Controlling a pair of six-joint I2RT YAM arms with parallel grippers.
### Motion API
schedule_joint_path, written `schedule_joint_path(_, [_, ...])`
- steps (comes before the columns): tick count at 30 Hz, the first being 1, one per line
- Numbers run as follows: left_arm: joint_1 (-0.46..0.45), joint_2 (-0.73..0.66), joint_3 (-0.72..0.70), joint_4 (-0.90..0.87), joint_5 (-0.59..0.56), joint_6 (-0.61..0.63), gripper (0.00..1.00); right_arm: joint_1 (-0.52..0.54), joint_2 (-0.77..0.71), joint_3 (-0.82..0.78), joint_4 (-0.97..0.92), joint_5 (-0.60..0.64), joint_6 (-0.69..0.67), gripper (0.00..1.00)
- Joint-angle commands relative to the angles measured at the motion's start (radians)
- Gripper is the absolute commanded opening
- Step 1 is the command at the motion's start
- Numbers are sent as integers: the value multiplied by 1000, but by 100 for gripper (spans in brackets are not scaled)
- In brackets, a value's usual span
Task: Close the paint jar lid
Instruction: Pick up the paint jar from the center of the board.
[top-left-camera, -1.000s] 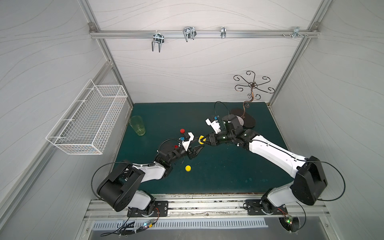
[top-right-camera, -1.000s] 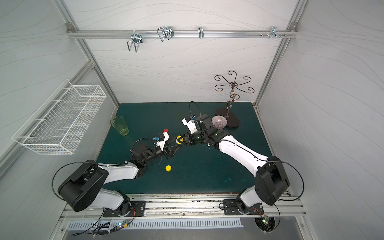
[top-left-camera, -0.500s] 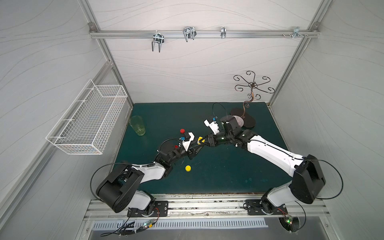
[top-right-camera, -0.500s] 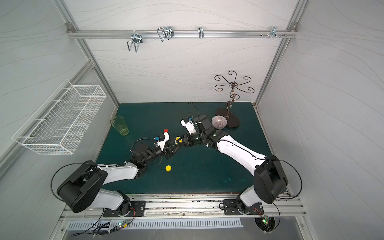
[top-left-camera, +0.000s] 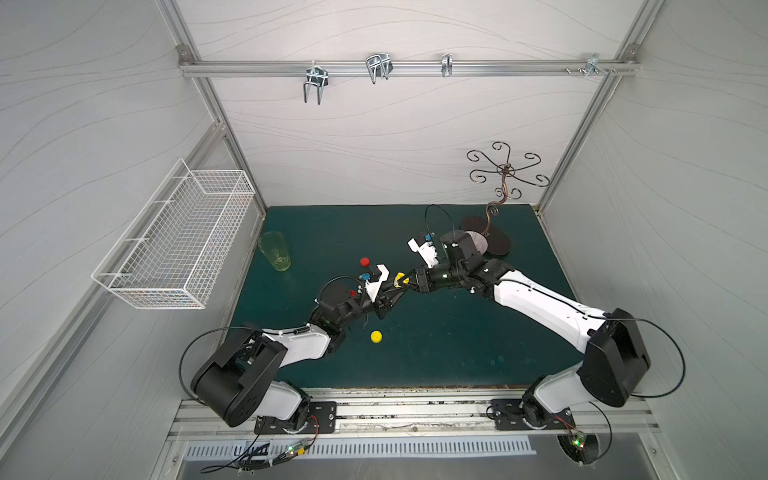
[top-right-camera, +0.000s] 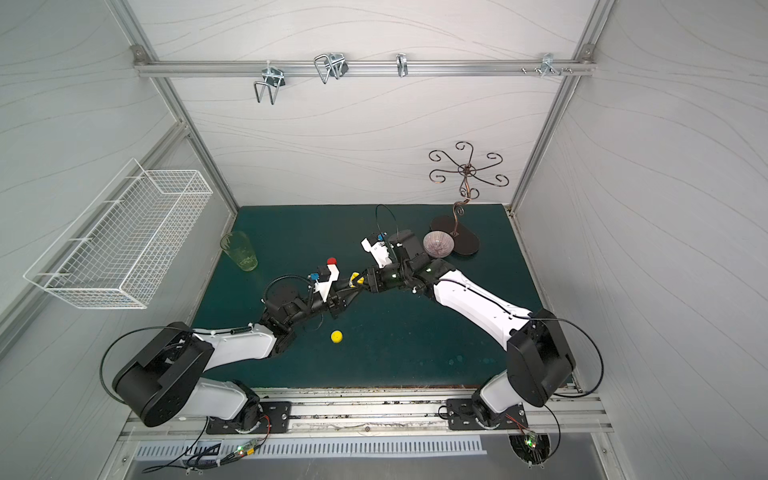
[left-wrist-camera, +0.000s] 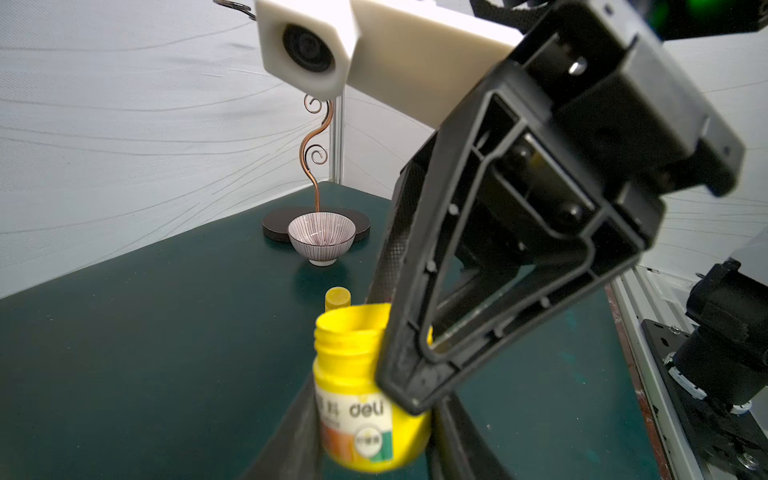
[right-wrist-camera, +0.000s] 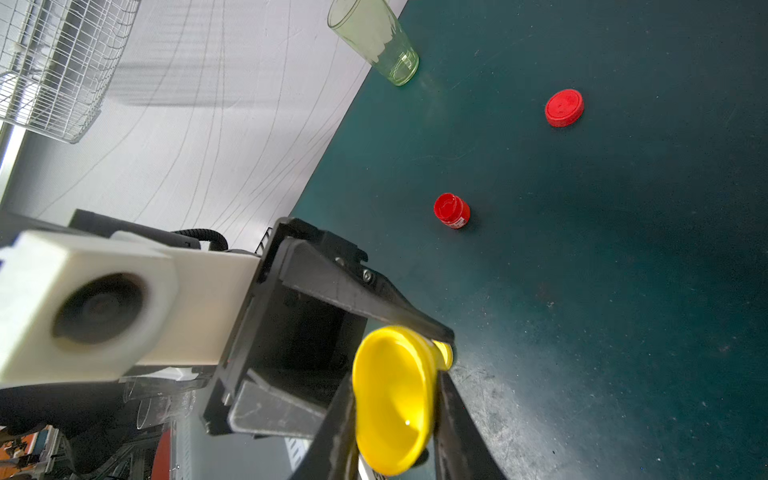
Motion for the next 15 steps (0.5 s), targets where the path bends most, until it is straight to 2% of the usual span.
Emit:
schedule_joint_path(1, [-5, -31, 33, 76, -3, 17, 35, 18, 10, -4, 4, -20, 1, 26])
schedule_joint_path(12, [-6, -54, 27, 104, 12, -8, 32, 41, 10, 20, -49, -6, -40, 29])
schedule_joint_path(15, [-8, -60, 23, 102, 8, -8, 32, 40, 1, 27, -59, -9, -46, 39])
